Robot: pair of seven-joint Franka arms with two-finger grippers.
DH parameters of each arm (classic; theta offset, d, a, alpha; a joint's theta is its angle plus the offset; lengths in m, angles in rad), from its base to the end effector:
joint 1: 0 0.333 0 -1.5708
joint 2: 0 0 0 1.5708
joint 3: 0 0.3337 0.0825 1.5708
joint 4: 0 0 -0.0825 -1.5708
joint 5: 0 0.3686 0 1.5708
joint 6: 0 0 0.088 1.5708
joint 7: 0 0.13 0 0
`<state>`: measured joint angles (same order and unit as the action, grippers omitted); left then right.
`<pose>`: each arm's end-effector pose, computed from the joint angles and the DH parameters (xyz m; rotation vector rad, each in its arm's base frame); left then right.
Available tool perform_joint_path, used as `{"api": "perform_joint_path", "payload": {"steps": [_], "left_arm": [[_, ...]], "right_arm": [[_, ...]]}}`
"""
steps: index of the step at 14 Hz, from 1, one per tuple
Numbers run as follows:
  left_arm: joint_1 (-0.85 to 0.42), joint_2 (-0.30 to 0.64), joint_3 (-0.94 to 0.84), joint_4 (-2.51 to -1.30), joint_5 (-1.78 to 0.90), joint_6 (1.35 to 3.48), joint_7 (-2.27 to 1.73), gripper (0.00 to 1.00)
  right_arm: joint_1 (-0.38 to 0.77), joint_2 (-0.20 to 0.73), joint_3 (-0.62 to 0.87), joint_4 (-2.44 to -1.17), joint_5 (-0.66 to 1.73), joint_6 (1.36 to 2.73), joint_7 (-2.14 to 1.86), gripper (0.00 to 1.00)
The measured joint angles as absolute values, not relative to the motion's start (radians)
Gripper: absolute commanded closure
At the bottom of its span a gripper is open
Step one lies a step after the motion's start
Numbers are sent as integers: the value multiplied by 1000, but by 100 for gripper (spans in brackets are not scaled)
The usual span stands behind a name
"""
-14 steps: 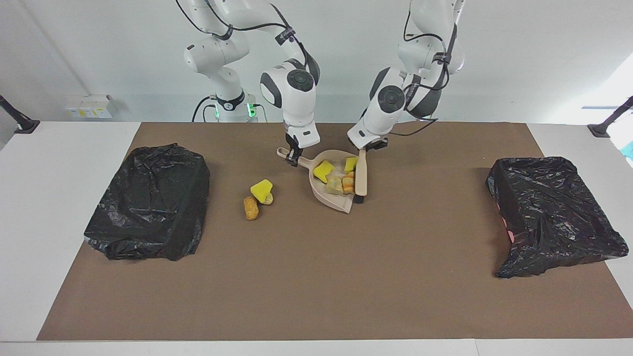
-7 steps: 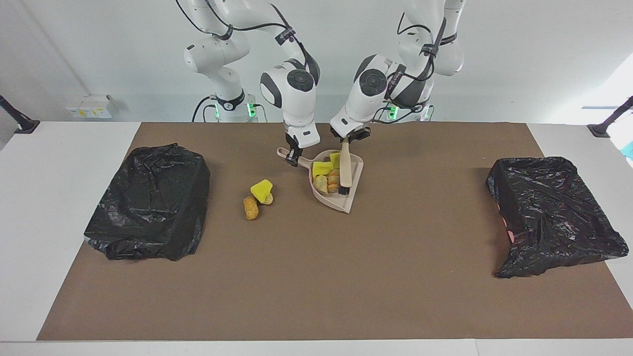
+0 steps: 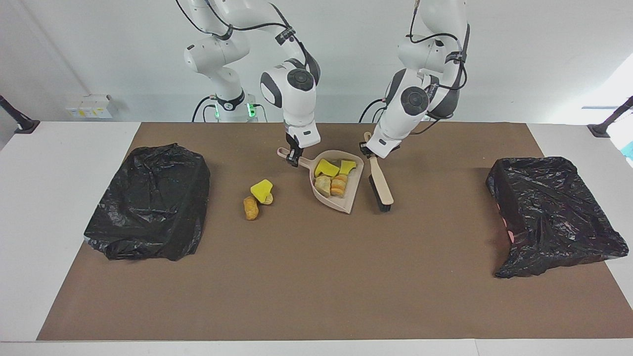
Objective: Sweep and dump trash in bin
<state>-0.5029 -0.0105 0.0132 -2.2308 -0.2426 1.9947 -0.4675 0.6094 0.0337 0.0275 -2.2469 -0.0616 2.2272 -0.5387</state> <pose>0.4148 -0.2435 0.3659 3.0224 0.1559 -0.4505 0.4103 0.2997 0.3517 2.5385 1.7639 -0.0788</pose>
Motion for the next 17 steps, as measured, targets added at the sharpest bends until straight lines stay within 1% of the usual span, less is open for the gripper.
{"api": "perform_joint_path", "payload": {"steps": [2,4,6,9,11,13,15,17], "left_arm": [[-464,-10,14,-2231,-206,1993,-468,100],[-436,-9,15,-2234,-183,1990,-468,100],[-431,-9,14,-2245,-158,1991,-468,100],[-444,-11,0,-2266,-148,2000,-473,100],[-493,-19,-9,-2278,-148,2006,-519,100],[-572,-30,-16,-2284,-151,2007,-604,100],[-656,-45,-21,-2290,-169,2006,-682,100],[-749,-75,-25,-2317,-180,2007,-750,100]], "right_arm": [[608,24,22,-2227,-62,2190,-539,100],[599,-10,13,-2211,-62,2144,-539,100],[567,-64,12,-2204,-63,2096,-539,100],[495,-152,8,-2178,-66,1987,-559,100],[403,-204,6,-2129,-66,1890,-632,100],[281,-243,2,-2071,-66,1802,-730,100],[153,-260,-2,-2027,-66,1759,-837,100],[29,-260,-21,-2004,-67,1749,-972,100]]}}
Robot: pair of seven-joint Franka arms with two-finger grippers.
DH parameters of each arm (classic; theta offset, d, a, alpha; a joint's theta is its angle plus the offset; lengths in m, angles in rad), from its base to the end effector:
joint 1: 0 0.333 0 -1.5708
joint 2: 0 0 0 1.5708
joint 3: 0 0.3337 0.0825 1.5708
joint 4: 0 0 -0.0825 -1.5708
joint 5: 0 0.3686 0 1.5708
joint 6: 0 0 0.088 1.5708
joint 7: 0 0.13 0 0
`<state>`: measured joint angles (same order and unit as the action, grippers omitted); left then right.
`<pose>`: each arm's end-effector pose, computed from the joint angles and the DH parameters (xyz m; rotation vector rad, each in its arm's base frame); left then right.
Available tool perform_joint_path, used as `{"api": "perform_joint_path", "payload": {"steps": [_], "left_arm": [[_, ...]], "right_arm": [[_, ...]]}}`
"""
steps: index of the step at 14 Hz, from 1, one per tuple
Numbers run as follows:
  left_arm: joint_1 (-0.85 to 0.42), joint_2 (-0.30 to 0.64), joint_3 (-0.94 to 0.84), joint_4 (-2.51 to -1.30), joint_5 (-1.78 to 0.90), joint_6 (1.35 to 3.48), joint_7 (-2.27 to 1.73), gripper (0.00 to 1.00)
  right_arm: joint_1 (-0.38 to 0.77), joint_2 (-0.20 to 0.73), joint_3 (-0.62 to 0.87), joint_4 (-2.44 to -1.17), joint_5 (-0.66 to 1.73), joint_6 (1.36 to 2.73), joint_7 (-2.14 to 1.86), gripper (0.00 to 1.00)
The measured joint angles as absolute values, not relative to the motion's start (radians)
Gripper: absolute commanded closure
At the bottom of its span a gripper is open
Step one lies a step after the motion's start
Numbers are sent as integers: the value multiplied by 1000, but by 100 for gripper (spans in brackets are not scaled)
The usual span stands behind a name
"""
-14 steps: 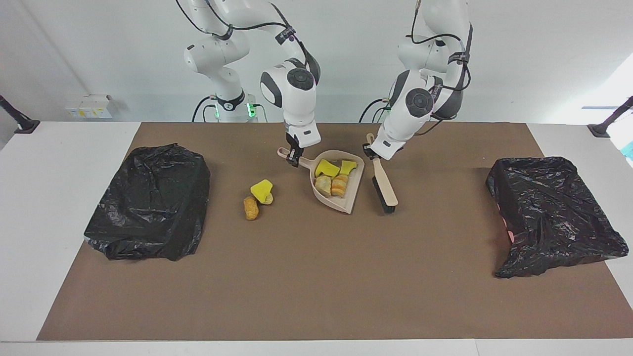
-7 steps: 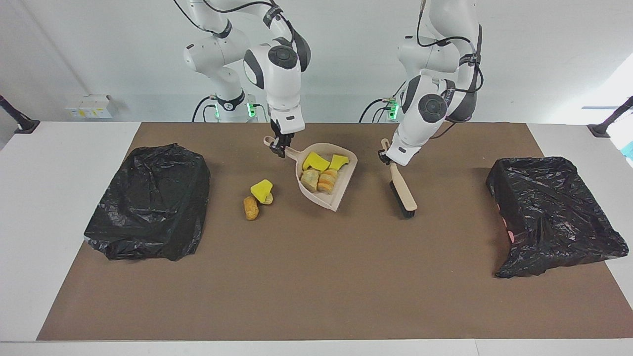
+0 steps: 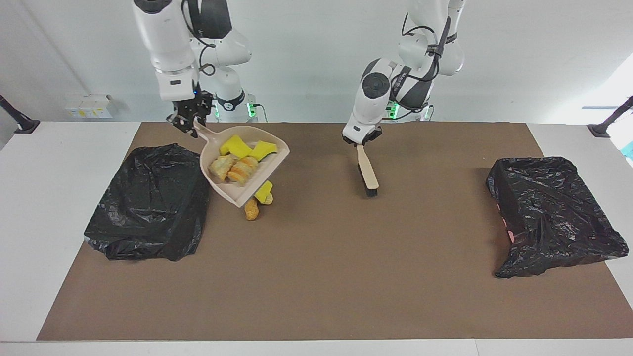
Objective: Sweep and dump trash in bin
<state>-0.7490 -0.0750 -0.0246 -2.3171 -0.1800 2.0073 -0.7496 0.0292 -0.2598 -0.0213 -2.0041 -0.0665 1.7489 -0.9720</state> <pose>0.3142 -0.3271 0.3613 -3.0590 -0.1099 0.4220 0.4600 -0.0048 0.5649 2.7140 1.4690 -0.0366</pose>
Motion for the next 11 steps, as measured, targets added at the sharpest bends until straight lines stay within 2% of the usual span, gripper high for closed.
{"api": "perform_joint_path", "payload": {"steps": [2,5,6,7,8,11], "left_arm": [[-804,-107,-26,-2360,-209,2018,-769,100],[-813,-127,-23,-2421,-280,2078,-746,100],[-813,-129,-19,-2429,-296,2090,-733,78],[-813,-129,-15,-2432,-301,2092,-722,30],[-810,-130,-11,-2432,-302,2092,-702,0],[-764,-129,-3,-2428,-303,2092,-662,0]], "right_arm": [[-83,-255,-65,-2000,-76,1752,-1125,100],[-219,-249,-83,-1999,-187,1804,-1248,100],[-237,-246,-83,-1999,-227,1828,-1254,100],[-246,-240,-83,-1999,-257,1843,-1254,100],[-255,-231,-83,-2000,-282,1851,-1254,100],[-284,-194,-83,-2015,-387,1895,-1284,100]]}}
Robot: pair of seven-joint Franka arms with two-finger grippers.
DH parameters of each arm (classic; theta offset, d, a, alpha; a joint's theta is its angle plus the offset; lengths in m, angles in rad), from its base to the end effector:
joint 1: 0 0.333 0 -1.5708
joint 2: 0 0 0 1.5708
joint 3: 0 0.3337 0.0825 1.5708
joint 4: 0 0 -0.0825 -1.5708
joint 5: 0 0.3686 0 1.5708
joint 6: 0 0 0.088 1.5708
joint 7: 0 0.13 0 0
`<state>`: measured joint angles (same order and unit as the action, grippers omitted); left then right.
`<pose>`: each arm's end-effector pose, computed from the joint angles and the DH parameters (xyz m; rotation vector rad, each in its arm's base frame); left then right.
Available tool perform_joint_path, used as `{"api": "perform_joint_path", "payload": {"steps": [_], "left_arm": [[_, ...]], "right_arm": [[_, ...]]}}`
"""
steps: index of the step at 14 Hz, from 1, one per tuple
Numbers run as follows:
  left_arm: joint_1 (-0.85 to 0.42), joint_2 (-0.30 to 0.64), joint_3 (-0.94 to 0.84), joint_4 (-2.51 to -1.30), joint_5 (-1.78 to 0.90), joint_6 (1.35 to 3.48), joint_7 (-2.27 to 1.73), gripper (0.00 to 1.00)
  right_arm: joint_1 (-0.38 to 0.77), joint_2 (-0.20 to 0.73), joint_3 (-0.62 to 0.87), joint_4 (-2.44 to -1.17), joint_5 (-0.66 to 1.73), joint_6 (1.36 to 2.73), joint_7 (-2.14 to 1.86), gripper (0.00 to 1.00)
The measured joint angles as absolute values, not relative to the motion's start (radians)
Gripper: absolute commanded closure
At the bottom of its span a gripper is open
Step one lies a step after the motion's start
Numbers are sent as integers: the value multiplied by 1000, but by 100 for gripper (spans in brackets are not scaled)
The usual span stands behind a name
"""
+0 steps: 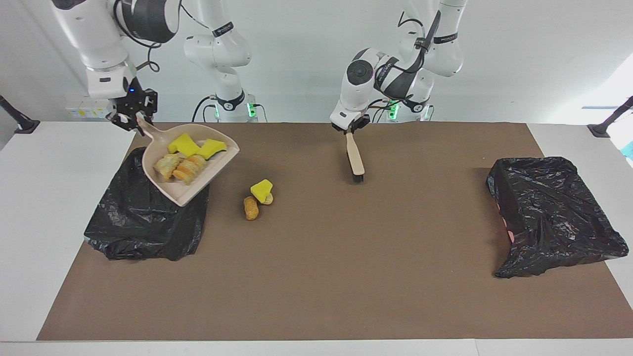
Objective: Sweep and dump trash in bin
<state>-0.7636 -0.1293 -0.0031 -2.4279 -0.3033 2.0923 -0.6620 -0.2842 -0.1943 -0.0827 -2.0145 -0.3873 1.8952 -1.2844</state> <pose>0.2958 -0.3135 0.3480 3.0496 0.1138 -0.4854 0.4468 -0.2131 0.5482 2.4637 1.3933 -0.3015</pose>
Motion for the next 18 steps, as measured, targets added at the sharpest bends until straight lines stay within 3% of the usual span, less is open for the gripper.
{"api": "perform_joint_path", "payload": {"steps": [5,14,18], "left_arm": [[-565,-118,11,-2344,-297,2084,-521,0],[-227,-22,18,-1984,-163,1863,-178,0],[-142,-9,19,-1857,-101,1755,-74,0]], "right_arm": [[-228,-178,-59,-2044,-604,1925,-1306,100],[-123,-178,-51,-2071,-811,1925,-1318,100],[-86,-171,-50,-2060,-876,1920,-1320,100]]}}
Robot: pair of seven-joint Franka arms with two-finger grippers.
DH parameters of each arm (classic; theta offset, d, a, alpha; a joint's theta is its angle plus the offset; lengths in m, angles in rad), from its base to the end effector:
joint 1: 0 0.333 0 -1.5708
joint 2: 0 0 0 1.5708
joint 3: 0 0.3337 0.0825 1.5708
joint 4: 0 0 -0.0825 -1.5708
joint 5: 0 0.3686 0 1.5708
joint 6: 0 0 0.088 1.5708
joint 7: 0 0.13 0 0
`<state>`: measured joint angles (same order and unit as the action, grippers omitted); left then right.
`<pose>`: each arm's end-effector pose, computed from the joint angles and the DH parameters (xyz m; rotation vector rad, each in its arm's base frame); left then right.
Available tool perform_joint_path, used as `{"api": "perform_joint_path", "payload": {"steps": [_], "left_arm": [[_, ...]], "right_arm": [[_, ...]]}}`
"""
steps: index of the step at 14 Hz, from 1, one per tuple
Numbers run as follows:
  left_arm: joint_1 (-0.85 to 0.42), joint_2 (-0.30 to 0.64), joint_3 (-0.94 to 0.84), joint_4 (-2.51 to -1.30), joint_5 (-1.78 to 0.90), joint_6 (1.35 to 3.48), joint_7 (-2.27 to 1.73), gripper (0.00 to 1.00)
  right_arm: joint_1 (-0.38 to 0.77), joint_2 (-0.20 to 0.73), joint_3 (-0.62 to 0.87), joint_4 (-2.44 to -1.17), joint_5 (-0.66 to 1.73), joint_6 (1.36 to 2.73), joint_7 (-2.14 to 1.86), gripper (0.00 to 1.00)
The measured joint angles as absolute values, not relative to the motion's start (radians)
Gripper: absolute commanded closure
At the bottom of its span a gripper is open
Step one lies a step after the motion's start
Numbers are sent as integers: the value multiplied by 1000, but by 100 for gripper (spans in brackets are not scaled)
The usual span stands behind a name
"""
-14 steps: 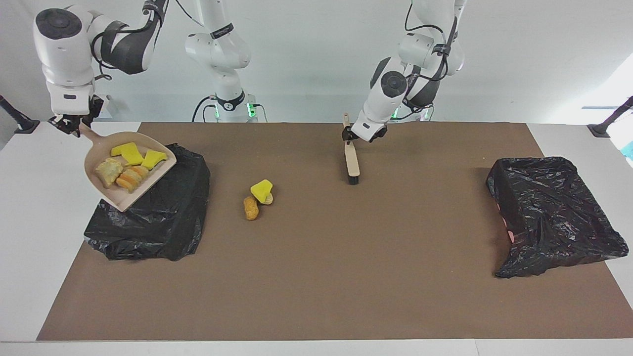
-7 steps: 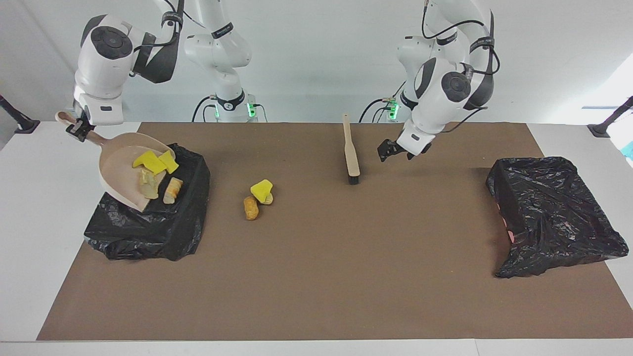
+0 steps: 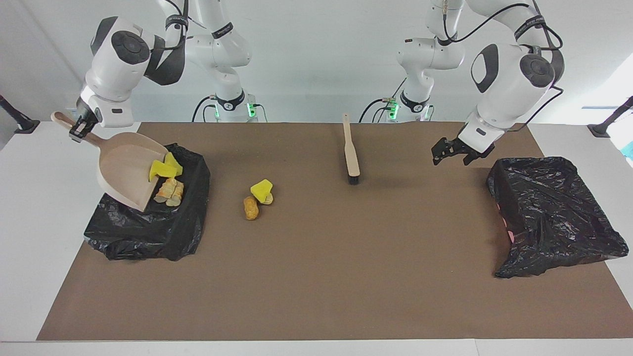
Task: Sweep and dump trash in bin
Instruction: 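Tip the dustpan over the black bag with the right gripper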
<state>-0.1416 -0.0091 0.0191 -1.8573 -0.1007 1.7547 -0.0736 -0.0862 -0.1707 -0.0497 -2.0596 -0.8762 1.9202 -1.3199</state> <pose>0.5268 -0.0761 0.5087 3.0487 -0.0394 -0.1566 0.4886 -0.1396 0.5425 1.7862 1.6453 -0.6696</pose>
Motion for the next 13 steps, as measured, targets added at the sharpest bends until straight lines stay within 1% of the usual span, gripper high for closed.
{"api": "perform_joint_path", "payload": {"steps": [3,7,9,13], "left_arm": [[-101,-6,20,-1749,-84,1667,-43,0],[-91,29,18,-1609,-46,1580,-40,0],[-91,45,14,-1586,-41,1576,-37,0],[-91,48,14,-1586,-41,1575,-36,0]], "right_arm": [[-17,-147,-48,-2004,-911,1860,-1320,100],[39,-121,-43,-1940,-916,1767,-1319,100],[57,-111,-39,-1907,-916,1726,-1308,100],[54,-107,-44,-1878,-870,1722,-1291,100]]}}
